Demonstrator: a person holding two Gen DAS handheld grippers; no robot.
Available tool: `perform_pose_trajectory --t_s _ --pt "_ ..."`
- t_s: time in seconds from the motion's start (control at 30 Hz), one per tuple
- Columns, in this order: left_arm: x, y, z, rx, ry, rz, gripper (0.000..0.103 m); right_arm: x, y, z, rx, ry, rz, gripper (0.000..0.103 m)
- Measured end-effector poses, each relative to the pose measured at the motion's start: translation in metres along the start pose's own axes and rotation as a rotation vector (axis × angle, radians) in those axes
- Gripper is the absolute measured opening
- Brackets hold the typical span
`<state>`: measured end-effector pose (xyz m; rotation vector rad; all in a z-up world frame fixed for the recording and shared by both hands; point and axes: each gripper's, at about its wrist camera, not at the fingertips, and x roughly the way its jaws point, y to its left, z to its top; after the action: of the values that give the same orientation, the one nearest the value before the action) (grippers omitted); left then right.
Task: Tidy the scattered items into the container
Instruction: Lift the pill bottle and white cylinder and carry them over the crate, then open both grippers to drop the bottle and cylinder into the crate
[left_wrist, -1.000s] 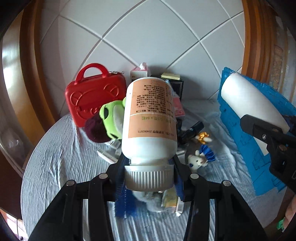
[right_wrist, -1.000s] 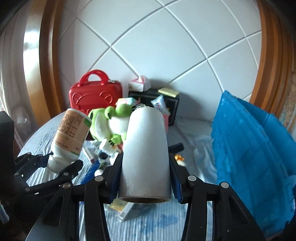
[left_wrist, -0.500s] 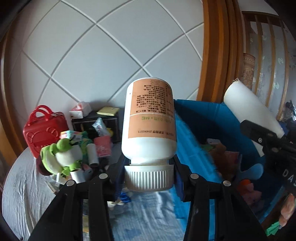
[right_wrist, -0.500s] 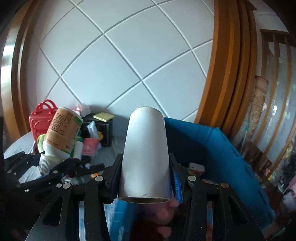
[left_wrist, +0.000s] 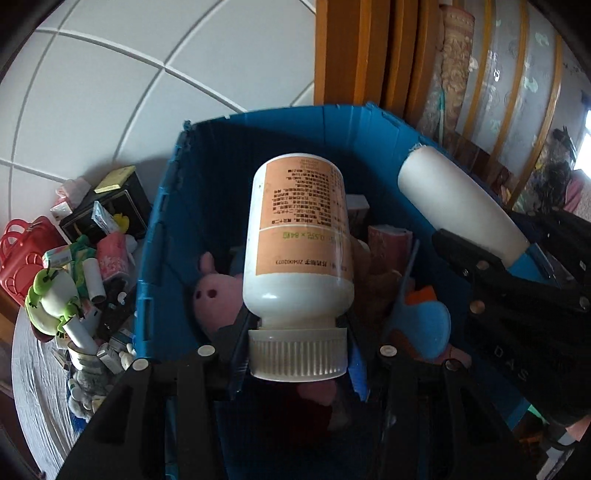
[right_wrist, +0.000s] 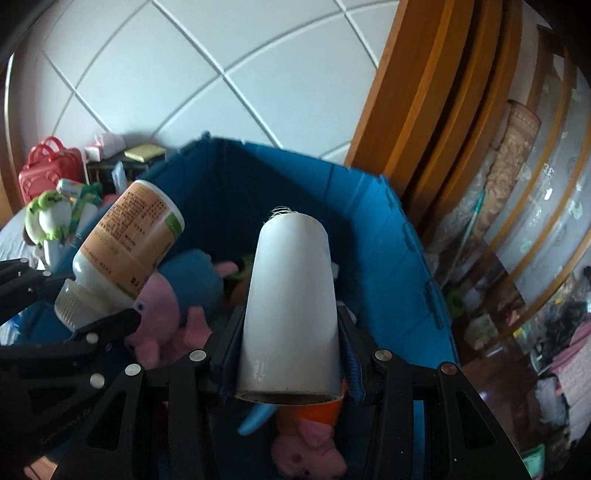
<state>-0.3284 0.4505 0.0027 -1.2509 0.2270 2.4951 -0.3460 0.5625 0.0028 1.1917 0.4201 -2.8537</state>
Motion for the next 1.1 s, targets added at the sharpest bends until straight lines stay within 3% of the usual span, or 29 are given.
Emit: perform_pose_trajectory --t_s 0.23,0.53,0.7,1.1 --pt "0.036 -0.031 0.003 0.048 0.149 -0.009 0.044 0.033 -0.032 -0.015 -0.007 0.111 0.041 0.045" --pt "0.042 -0.030 0.007 0.045 0.173 0.016 0.045 0.048 -0.035 -0.015 -0.012 0.122 0.065 0.045" --pt "0.040 -0.030 0.008 0.062 0.157 0.030 0.071 0.054 -0.035 -0.011 -0.013 0.132 0.080 0.045" --pt "0.036 -0.029 0.007 0.065 0.143 0.043 0.072 0.049 -0.035 -0.007 -0.013 0.127 0.076 0.046"
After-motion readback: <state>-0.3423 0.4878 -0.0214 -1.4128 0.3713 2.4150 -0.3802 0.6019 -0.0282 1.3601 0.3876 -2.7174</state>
